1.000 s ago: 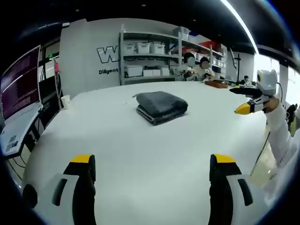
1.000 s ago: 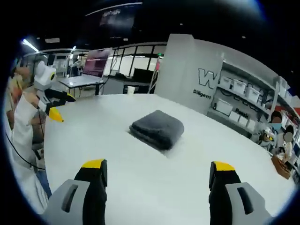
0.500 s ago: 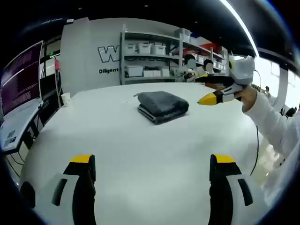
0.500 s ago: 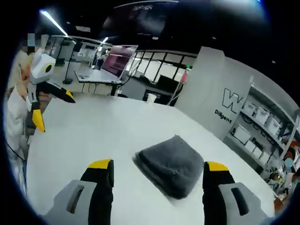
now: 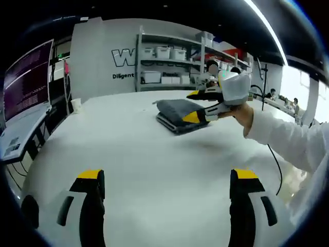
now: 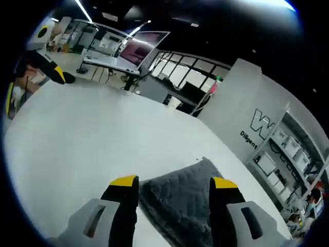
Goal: Open the folded towel by lifting each exposed corner and separating the folded layers until the towel lies flat within the target outline without major curled edges
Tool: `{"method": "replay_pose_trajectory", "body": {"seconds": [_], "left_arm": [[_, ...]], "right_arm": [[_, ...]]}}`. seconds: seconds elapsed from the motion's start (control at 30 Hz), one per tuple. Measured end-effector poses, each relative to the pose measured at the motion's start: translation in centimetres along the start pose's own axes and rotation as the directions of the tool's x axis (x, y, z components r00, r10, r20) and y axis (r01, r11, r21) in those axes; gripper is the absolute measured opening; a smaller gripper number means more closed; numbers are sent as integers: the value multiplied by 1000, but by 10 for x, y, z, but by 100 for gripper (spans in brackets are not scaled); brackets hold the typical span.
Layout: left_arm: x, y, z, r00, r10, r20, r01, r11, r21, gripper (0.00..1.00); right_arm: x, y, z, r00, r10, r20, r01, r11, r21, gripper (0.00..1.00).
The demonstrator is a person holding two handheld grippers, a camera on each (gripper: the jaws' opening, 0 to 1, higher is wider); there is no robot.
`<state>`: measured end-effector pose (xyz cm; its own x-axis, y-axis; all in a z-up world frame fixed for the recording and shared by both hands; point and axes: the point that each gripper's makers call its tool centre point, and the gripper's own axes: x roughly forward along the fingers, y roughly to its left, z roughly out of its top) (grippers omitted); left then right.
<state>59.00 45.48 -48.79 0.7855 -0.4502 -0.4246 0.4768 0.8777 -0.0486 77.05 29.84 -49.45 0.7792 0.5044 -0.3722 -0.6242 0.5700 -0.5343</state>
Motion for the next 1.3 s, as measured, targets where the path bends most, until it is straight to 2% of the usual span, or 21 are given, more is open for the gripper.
{"method": "replay_pose_trajectory", "body": {"seconds": [0.17, 0.37, 0.47, 0.57, 0.63, 0.7, 0.77, 1.0, 1.1, 1.3], "left_arm": [[1, 2, -1, 1000, 3, -7, -3, 1000, -4, 100], [4, 4, -4, 1000, 17, -19, -17, 1000, -8, 100], [6, 5, -3, 999, 21, -27, -21, 1000, -7, 100], [9, 2, -3, 999, 22, -40, -23, 1000, -6, 100], [9, 1, -2, 999, 26, -43, -26, 1000, -4, 100], [9, -2, 2, 998, 36, -44, -35, 999, 4, 100], [10, -6, 6, 998, 40, -40, -40, 999, 9, 100], [9, -26, 14, 999, 34, -28, -33, 999, 33, 100], [10, -31, 16, 999, 31, -30, -29, 999, 42, 100], [9, -39, 17, 999, 33, -32, -31, 998, 58, 100]], "right_arm": [[18, 8, -15, 1000, -6, -30, 4, 999, -48, 38], [25, 15, -30, 999, -9, -46, 7, 999, -40, 27], [24, 18, -31, 999, -24, -30, 23, 998, -61, 24], [20, 18, -28, 998, -57, 30, 60, 993, -99, 19], [19, 21, -29, 998, -50, 36, 54, 991, -121, 14], [14, 19, -23, 994, -83, 75, 96, 976, -195, 10], [13, 19, -22, 993, -90, 83, 105, 974, -203, 8], [4, 7, -13, 982, -123, 143, 145, 977, -156, 4], [-5, -4, -6, 968, -156, 197, 176, 980, -89, 3], [-19, -24, -9, 947, -219, 234, 238, 970, -56, 3]]}}
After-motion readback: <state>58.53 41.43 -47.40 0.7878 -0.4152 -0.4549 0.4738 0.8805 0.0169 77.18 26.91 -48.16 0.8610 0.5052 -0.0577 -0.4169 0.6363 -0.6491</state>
